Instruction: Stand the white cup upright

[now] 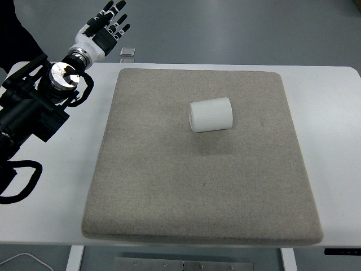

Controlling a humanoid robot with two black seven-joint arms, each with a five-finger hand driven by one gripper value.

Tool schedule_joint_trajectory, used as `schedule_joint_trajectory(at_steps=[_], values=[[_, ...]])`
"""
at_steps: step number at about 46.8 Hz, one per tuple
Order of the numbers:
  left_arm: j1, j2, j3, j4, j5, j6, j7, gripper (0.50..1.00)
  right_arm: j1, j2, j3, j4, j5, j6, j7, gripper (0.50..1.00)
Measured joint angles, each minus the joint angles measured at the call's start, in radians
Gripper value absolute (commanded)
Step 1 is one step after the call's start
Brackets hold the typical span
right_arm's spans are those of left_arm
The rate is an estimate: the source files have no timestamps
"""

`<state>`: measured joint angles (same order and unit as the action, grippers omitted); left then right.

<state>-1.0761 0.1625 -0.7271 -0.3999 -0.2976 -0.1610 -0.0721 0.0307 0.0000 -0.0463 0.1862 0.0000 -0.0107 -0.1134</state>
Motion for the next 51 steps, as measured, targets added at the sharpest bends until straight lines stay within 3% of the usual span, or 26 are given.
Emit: schedule_joint_trajectory(at_steps=[34,51], values=[[-0.005,0.000,0.009,0.007,-0.013,-0.019,0.000,0.994,0.000,0.000,0.000,-0.001,0.000,0.000,0.000,0.930],[-0.008,-0.010,0.028,-0.045,0.075,-0.037,0.006,0.994,0.000,0.000,0.000,0.000,0.000,0.000,0.000,0.930]])
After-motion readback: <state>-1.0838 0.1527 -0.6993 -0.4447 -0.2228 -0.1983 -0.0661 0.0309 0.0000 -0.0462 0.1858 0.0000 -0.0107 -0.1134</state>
